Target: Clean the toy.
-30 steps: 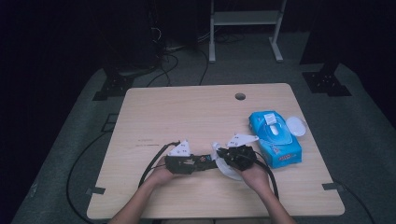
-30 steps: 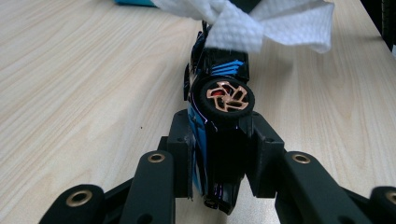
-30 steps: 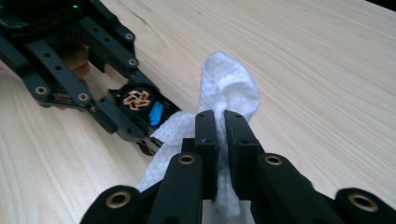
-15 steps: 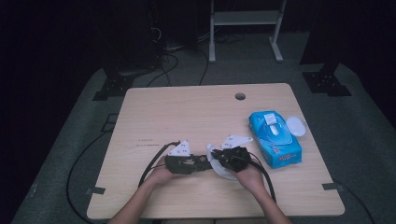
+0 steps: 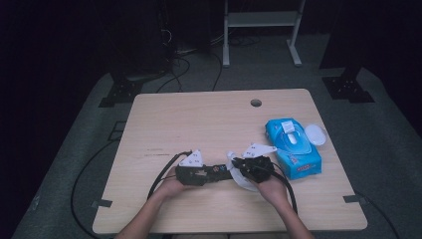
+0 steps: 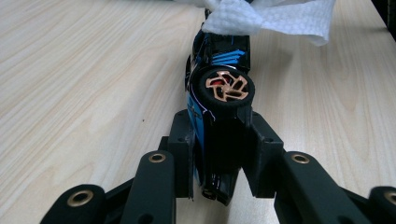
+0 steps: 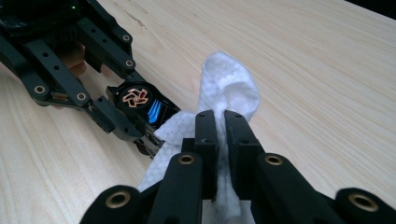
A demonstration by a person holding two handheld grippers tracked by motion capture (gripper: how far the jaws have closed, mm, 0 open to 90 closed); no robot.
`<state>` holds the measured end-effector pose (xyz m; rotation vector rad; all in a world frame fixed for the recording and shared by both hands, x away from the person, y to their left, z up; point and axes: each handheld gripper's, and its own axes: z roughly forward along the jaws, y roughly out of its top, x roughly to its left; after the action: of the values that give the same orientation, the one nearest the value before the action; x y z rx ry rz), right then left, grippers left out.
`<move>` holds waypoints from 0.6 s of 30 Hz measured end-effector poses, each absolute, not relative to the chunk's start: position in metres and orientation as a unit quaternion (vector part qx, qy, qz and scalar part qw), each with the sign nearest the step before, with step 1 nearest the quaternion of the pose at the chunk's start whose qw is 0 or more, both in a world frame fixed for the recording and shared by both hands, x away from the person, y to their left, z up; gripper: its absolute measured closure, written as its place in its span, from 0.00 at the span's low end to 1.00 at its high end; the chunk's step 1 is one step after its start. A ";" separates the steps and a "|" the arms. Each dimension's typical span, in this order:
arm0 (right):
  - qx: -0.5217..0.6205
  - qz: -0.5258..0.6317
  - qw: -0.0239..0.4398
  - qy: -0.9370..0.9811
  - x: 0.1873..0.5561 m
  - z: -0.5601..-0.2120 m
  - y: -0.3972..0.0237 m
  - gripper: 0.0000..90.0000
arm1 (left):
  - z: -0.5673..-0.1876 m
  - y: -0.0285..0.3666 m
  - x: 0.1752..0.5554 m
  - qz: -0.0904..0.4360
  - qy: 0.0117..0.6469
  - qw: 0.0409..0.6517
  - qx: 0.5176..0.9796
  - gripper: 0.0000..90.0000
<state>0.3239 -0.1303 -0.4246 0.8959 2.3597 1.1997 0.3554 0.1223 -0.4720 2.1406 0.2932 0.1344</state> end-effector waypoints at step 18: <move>0.339 0.415 0.188 0.823 0.324 -0.424 -0.153 0.93 | -0.472 0.123 0.355 0.057 0.111 0.466 0.876 0.78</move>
<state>0.3237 -0.1534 -0.4244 0.9538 2.3166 1.1667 0.3551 0.1235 -0.4716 2.1511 0.2721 0.1394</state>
